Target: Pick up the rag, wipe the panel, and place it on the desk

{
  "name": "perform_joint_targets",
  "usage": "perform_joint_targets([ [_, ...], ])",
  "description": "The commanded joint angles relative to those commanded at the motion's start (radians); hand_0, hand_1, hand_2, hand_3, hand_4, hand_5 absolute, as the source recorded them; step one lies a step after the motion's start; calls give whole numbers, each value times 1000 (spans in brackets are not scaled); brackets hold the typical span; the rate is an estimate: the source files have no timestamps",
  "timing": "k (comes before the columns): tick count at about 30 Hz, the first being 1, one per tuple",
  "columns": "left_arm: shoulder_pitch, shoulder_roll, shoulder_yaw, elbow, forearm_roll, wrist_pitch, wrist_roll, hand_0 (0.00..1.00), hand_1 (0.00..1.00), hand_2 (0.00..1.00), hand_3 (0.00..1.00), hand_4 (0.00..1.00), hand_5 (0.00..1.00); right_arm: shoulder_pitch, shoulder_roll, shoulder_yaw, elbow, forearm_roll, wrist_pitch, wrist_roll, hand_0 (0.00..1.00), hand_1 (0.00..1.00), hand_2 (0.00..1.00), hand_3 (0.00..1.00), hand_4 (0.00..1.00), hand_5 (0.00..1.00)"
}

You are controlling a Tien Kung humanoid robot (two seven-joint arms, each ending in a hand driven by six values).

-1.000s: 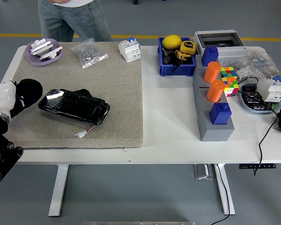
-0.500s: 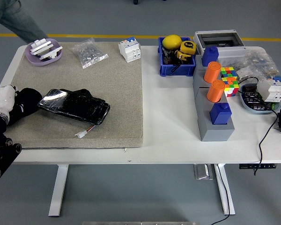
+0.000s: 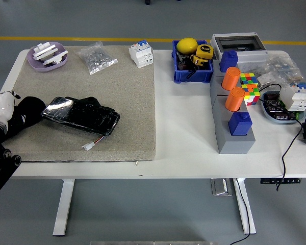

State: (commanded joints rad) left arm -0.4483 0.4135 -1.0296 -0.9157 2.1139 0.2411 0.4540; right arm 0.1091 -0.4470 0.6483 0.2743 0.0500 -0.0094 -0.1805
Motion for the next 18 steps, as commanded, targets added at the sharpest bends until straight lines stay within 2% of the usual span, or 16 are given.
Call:
perform_joint_targets([
  [4,14,7,-29,-54,4,-40,2,713,825,865,794,912,181,1,0,3,-1,-2,0,1,746,643,659,565,915,425],
  [6,23,7,-52,-82,7,-51,1,700,825,872,806,934,216,1,0,4,-1,-3,0,2,746,643,658,564,913,425],
  [11,39,19,-76,-148,16,-79,2,700,825,872,806,934,216,2,1,4,-2,-1,1,4,746,643,658,564,913,425],
  [12,41,22,-79,-156,17,-83,3,702,823,866,802,941,248,2,1,3,-2,-1,1,4,746,642,656,564,912,424],
  [17,76,29,-133,-215,-11,-80,-4,702,823,866,802,941,248,1,0,4,-2,-2,0,5,746,642,656,564,912,424],
  [18,82,28,-147,-226,-14,-77,-8,662,804,838,734,826,145,1,0,2,-2,-2,0,5,746,643,653,563,911,423],
])
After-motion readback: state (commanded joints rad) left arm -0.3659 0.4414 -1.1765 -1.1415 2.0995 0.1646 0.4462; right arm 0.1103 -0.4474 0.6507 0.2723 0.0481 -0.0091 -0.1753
